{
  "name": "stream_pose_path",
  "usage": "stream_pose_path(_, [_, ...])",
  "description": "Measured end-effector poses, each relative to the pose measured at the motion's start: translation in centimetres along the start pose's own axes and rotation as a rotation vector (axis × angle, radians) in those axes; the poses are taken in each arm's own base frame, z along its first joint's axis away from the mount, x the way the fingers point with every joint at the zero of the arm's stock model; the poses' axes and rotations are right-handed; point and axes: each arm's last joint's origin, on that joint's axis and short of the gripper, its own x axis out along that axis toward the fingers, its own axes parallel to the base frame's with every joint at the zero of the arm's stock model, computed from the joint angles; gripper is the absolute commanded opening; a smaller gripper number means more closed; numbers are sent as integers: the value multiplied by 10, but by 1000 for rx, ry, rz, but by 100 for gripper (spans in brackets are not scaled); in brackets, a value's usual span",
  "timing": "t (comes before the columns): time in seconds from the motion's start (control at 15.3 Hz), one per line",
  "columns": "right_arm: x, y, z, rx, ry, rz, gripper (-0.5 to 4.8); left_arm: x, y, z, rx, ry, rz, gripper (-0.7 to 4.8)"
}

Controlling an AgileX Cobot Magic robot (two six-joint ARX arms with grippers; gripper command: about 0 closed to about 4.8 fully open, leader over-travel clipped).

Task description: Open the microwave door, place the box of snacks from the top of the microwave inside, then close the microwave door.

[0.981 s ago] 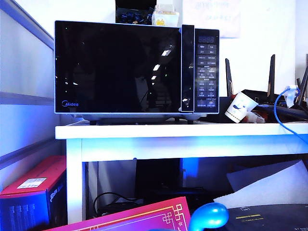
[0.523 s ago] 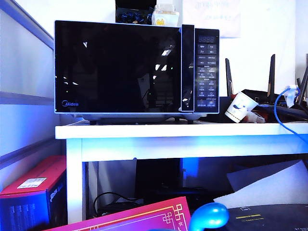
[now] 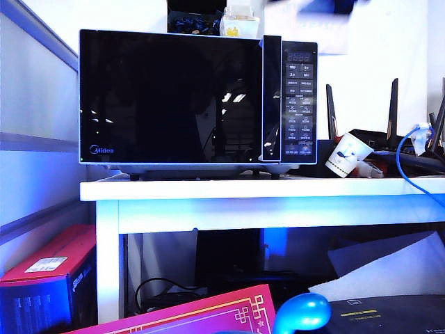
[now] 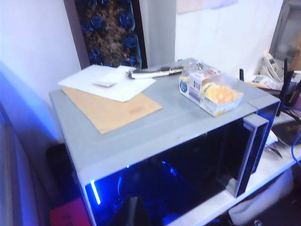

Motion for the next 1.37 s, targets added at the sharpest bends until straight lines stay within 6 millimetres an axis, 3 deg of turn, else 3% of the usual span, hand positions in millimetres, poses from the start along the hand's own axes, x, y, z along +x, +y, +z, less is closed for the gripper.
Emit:
stream_pose_path(0.13, [19,6,-22,-8,24,-103,324,1,0,1,4,-13,0,-6])
stream_pose_path(0.33, [39,-2,-48,-11,27,-274,324,2,1,3,10,-37,2,-6])
stream_pose_path(0.78, [71,-7,-89,-3,-89,-290,324,2,0,4,13,-47,-31,-6])
stream_pose_path(1.05, [92,-8,-90,-1,-113,-289,324,2,0,4,12,-43,-38,-5])
stream_pose_path(1.37, [98,-12,-93,1,-121,-331,324,2,-1,2,7,-28,-47,-6])
